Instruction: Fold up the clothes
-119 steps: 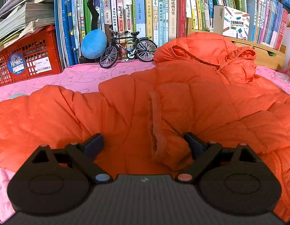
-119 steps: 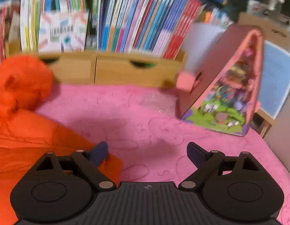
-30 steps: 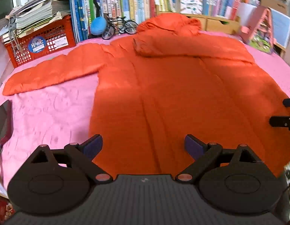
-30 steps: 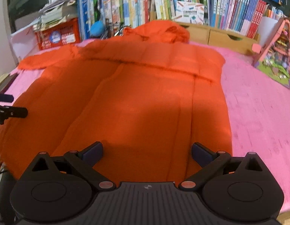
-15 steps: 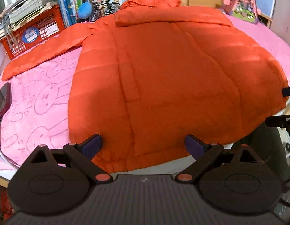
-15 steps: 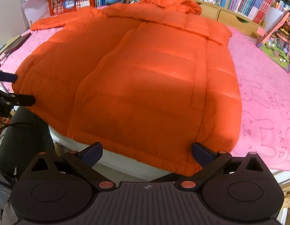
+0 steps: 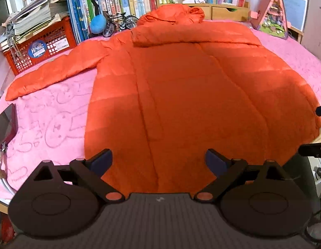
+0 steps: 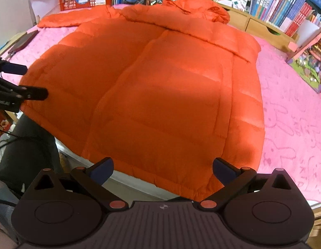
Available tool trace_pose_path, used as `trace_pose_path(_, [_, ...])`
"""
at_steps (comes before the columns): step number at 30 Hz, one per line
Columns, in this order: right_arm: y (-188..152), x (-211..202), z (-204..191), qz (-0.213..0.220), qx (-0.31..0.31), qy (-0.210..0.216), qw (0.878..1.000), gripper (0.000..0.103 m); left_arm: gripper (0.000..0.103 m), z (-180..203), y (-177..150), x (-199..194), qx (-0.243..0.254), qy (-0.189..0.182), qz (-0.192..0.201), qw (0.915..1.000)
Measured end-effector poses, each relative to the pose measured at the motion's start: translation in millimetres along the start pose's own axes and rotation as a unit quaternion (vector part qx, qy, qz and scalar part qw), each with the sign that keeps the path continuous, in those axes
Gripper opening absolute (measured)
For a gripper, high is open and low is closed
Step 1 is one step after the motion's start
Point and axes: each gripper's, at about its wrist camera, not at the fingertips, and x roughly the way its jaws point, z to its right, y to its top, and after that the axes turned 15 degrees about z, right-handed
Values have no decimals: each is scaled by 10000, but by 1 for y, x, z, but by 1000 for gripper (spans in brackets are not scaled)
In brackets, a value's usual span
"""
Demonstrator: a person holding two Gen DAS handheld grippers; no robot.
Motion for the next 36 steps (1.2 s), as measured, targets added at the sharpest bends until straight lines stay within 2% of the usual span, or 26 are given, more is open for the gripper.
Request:
trace_pose_path(9, [22,7,3,128,-45,-84,9999,103,97,-18,4,12,-235,7,-4,9997])
trace_pose_path(12, [32,7,10,697,263,-146,9971,103,97,-30,8,18,-404,92,58,9991])
trace_pose_path(14, [38,10,18,1155,623,-210,9911,103,97,-41,13,23,-495,224,174,9984])
trace_pose_path(16, [46,20,23,1473,789,-349,9853,103,97,-58,20,29,-592,468,405,9963])
trace_pose_path(18, [55,31,26,1733,858,-515,9798,103,97,-82,28,41,-909,689,564,9919])
trace_pose_path(21, [69,51,19,2165,610,-784,9712,103,95,-119,41,69,-1443,1028,554,9826])
trace_pose_path(24, [83,73,8,2560,262,-912,9620,103,94,-141,55,93,-1590,1536,474,9741])
trace_pose_path(27, [95,92,-5,2596,100,-872,9617,103,94,-147,62,104,-1604,1714,498,9708])
trace_pose_path(30, [104,106,-14,2502,102,-595,9663,103,94,-147,64,110,-1592,1689,485,9715])
trace_pose_path(36, [111,123,-28,2417,-23,-353,9697,103,94,-143,61,120,-1533,1677,383,9731])
